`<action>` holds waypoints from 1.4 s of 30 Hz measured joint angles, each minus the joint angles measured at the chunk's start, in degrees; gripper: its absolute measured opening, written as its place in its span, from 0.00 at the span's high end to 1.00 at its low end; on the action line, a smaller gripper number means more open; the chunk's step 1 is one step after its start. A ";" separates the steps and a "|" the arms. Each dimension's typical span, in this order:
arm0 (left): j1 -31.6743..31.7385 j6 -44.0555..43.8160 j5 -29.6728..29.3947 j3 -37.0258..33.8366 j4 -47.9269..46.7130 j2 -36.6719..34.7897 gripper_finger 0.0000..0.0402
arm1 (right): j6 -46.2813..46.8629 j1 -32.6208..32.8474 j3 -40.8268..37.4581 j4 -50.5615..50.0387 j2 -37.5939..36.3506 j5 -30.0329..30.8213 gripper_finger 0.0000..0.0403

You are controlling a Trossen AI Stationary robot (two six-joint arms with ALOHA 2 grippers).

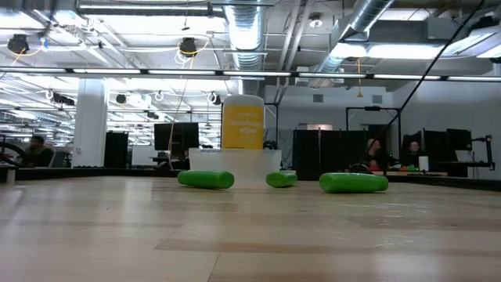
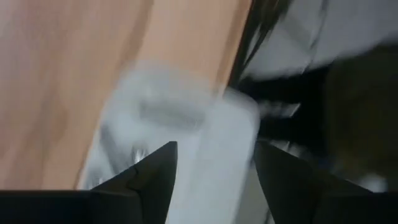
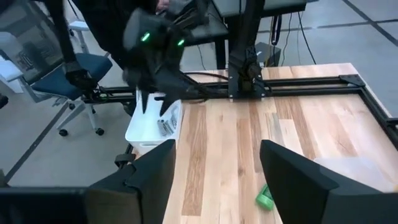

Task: Pick & Place Travel size toiletries
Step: Put the bottom right green shampoo into the transparent bin

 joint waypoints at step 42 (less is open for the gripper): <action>16.40 27.74 -28.29 0.00 10.53 -23.64 0.33 | -21.40 -9.12 -39.43 0.48 25.87 1.14 0.31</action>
